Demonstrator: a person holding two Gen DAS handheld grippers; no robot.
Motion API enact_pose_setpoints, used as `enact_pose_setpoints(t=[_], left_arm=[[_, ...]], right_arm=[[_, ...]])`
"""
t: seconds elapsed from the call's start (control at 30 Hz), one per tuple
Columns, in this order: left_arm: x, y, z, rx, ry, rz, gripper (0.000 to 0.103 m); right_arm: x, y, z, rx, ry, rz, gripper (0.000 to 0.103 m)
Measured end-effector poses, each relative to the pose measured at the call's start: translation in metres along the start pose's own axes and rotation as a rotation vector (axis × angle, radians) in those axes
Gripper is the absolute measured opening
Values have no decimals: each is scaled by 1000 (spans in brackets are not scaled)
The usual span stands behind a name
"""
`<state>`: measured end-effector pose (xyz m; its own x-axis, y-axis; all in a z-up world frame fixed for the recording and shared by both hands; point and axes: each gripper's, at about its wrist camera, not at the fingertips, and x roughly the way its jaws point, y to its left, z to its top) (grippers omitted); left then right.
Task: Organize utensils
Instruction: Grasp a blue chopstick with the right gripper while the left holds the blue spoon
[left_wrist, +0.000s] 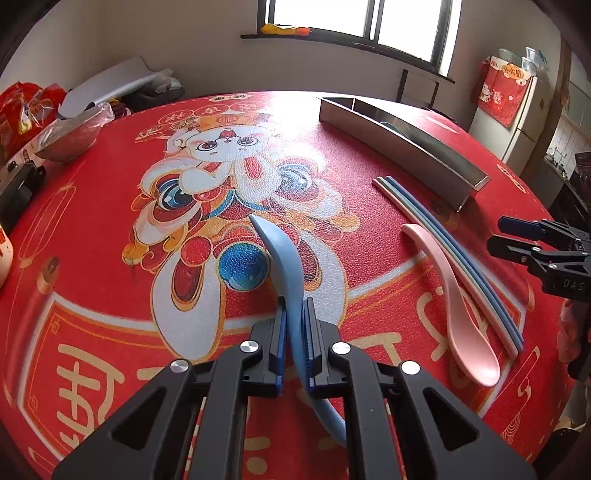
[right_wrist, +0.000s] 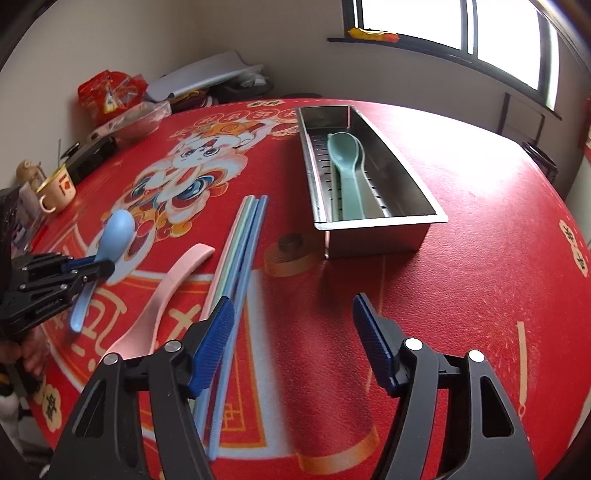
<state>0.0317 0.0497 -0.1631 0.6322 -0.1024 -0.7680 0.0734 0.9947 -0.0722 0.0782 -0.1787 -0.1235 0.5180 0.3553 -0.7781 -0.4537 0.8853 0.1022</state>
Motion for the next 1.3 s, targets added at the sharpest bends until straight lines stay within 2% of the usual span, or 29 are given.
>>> enact_pose_setpoints(t=[0.13,0.37,0.63,1.13,1.3], left_arm=[[0,1,0,-10,-1,-9,9],[0,3,0,-17,-1,-17,9],[0,4,0,-22,-1,-24,10],[0,0,0,-7,-2,-25,15],[0,0,0,-11,-3,-27,15]], right_arm=[[12,14,7,-43,36,-10,38],[29,20,11,-40,78,-6,30],[26,14,5,-49,90,-5,10],[25,9,3,-70,60,7,11],[24,15,1,-90,38,-26,10]])
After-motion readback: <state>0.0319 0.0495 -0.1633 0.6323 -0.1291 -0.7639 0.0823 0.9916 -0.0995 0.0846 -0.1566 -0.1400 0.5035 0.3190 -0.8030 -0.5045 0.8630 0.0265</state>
